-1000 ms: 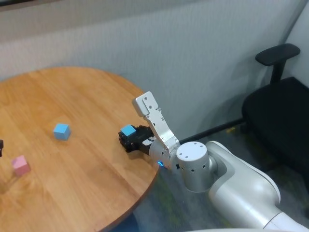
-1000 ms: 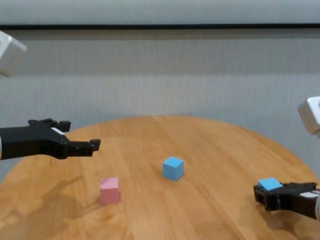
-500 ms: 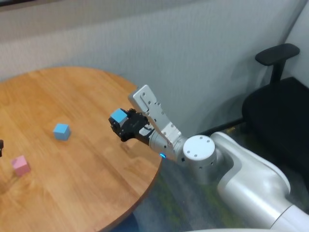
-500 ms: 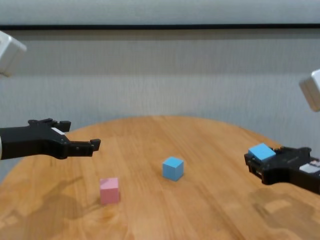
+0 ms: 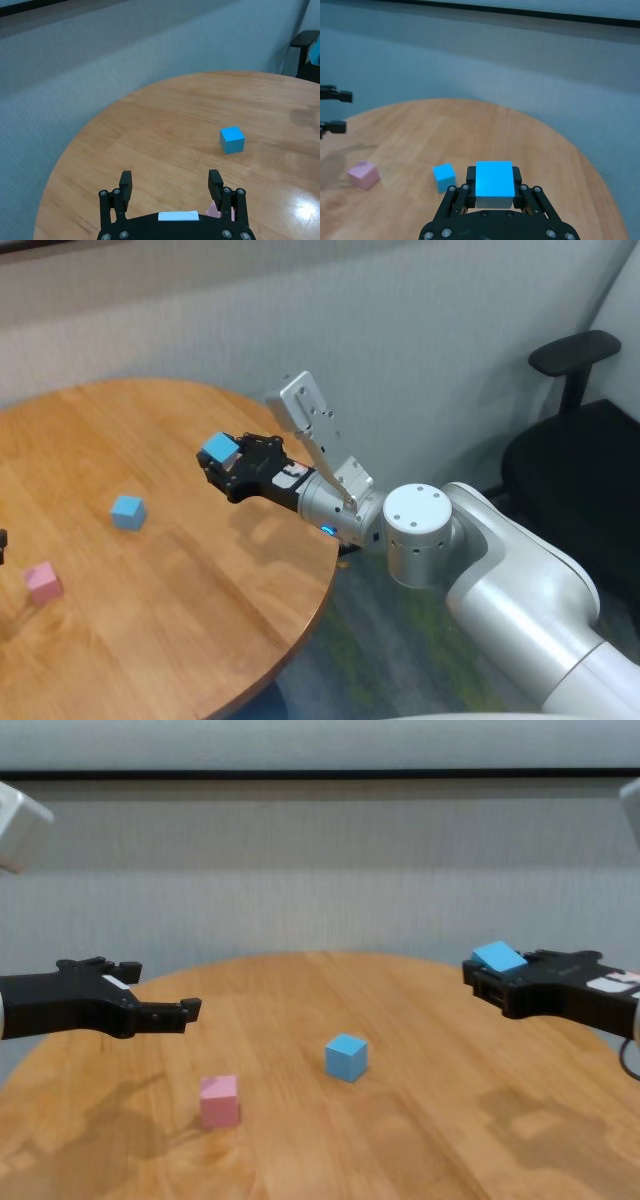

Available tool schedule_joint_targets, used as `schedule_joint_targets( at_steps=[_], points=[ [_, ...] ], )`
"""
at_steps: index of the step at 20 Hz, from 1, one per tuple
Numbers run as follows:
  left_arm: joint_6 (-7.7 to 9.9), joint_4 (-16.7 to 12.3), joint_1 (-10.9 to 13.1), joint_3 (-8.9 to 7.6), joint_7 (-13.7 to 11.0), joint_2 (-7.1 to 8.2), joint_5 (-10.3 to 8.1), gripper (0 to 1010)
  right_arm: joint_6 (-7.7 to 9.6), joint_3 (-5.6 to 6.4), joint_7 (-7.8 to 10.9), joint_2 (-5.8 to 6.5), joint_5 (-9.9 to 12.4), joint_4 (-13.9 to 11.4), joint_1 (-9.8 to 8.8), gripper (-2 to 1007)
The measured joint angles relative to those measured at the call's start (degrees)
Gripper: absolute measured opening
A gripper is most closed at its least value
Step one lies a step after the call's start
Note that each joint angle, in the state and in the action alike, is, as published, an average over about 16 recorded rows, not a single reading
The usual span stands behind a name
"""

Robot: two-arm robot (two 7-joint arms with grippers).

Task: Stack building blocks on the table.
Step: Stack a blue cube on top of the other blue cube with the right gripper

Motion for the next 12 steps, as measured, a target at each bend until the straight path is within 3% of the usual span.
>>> schedule_joint_targets(
  at_steps=[5, 12],
  points=[
    [0.00, 0.0, 0.0, 0.00, 0.0, 0.00, 0.00, 1000, 0.08, -1.06, 2.93, -1.28, 2.0, 1.2, 1.89, 369],
    [0.00, 0.0, 0.0, 0.00, 0.0, 0.00, 0.00, 1000, -0.21, -4.19, 5.92, -2.87, 3.4, 5.6, 5.05, 369]
  ],
)
